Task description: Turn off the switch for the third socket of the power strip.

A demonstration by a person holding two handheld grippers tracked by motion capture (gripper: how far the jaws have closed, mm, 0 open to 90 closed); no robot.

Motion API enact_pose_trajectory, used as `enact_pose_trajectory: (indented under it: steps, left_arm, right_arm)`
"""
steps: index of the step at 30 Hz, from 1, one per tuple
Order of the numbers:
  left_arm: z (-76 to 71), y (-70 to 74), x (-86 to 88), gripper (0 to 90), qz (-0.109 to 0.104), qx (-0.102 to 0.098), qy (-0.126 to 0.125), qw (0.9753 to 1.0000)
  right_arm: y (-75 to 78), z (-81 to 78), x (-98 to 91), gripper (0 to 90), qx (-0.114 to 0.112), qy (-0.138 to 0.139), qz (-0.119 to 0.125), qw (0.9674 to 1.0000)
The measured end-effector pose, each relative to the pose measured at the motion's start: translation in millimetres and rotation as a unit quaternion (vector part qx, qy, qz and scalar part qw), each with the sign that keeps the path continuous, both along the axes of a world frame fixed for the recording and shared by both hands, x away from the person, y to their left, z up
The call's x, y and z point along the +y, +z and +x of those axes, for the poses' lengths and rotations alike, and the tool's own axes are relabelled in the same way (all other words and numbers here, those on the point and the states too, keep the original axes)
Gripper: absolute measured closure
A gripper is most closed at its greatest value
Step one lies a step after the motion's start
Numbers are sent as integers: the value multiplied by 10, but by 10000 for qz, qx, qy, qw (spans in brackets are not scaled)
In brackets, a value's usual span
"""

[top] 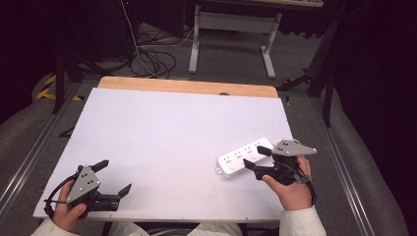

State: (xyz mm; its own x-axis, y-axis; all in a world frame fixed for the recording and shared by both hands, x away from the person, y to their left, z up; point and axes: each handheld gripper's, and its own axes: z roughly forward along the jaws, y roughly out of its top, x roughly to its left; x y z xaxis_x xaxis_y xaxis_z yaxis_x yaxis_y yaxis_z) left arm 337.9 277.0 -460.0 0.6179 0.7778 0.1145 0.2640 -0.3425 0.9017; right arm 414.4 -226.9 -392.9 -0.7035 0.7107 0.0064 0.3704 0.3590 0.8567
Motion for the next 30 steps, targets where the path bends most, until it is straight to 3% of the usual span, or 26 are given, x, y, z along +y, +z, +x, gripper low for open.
enact_pose_trajectory:
  steps: [1,13,22,30]
  left_arm:
    - [-1,0,0,4,-24,3,6,10000]
    - [-36,34,25,1,-67,-53,-89,9999]
    - [-64,56,74,1,-273,-54,-117,9995]
    - [-83,48,101,2,-228,-71,-196,9995]
  right_arm:
    - [-37,-40,-13,262,-50,-2,52,10000]
    - [-335,-209,-76,108,-358,245,428,9981]
    - [-555,-265,-111,90,-336,164,482,9981]
    - [-760,-298,-123,86,-355,111,538,9979]
